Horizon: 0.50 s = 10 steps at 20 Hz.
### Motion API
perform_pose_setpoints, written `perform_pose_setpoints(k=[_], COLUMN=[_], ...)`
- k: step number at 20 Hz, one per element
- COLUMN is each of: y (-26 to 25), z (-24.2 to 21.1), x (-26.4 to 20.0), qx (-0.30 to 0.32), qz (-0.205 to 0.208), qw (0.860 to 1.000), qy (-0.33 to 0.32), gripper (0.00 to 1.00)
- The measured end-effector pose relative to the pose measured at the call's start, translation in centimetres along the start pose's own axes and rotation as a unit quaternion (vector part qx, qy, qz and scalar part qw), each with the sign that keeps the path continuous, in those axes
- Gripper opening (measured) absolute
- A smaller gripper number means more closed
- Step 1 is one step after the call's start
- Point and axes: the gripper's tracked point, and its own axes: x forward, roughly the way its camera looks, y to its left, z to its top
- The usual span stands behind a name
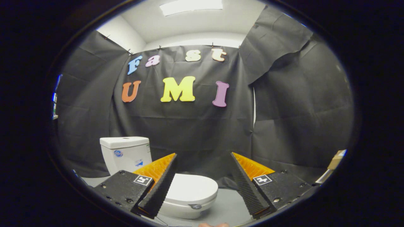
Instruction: Open the toilet lid.
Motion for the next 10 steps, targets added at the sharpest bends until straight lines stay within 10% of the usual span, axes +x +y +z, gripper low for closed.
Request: perform_pose_setpoints(k=[10], y=[-0.58], z=[-0.59], x=[0.2], qx=[0.01], qz=[-0.019], qw=[1.0], qy=[0.007], gripper=[1.0])
